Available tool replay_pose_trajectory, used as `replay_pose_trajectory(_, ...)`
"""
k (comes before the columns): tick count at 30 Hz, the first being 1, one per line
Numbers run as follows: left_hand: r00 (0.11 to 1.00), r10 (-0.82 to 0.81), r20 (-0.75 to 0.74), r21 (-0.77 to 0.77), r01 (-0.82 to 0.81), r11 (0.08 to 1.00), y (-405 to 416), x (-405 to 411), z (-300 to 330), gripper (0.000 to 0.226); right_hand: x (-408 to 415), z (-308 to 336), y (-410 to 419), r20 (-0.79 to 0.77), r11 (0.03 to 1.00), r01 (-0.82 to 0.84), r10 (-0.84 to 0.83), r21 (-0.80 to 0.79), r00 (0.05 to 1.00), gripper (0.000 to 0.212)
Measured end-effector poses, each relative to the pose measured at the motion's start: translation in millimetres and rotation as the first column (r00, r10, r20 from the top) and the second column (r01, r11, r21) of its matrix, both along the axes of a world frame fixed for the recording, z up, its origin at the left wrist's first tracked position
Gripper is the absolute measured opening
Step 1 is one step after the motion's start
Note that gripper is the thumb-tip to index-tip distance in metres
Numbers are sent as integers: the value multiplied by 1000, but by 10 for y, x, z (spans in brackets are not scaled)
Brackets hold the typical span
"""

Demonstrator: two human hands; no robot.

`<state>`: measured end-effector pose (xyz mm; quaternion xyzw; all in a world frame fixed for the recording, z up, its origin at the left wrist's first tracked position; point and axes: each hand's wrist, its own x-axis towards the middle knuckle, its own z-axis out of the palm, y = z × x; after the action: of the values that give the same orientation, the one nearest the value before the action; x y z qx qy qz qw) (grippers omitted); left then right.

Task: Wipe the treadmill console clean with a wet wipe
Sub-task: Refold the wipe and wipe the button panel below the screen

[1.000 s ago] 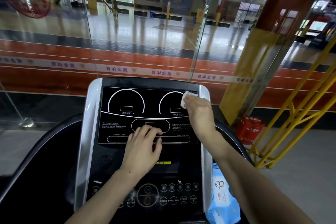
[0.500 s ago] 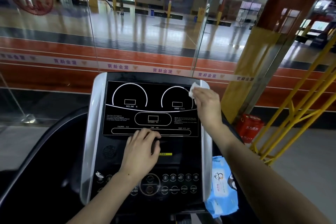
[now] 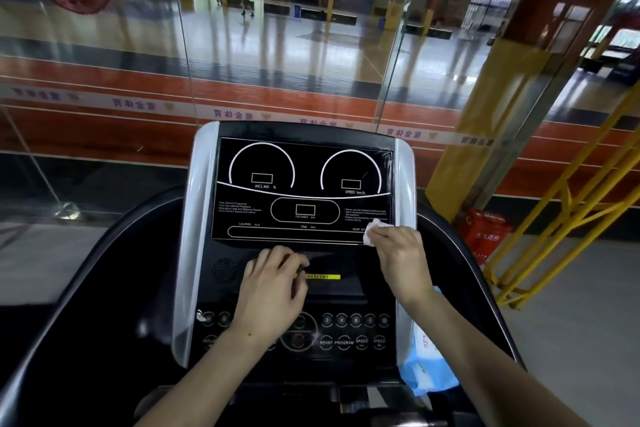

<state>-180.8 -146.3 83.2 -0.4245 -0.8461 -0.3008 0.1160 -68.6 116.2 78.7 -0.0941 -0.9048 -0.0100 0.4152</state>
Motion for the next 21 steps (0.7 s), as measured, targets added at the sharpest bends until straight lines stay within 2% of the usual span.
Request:
replay_pose_trajectory(6,999,38,14,-10,-38,999,-182,-34,1,21,-550,240,-434,-83,996,-5,-3,-93,997,25)
replay_pose_trajectory(11,996,86,-4,-23,-86,996,-361,-72,7,22,-1026,203,-1160,94,979,-180,189,-91,978,26)
replay_pose_trajectory(14,995,99,-2,-14,-99,995,-499,-51,-8,20,-830,106,-1175,62,969,-211,220,-125,974,30)
replay_pose_trajectory(18,996,86,28,-19,-85,996,-634,5,-107,19,-167,-190,-1130,-170,960,-111,67,-258,983,24)
replay_pose_trajectory(21,998,63,28,-32,-62,998,-651,53,-200,20,362,-451,-1061,-172,930,9,-77,-367,982,21)
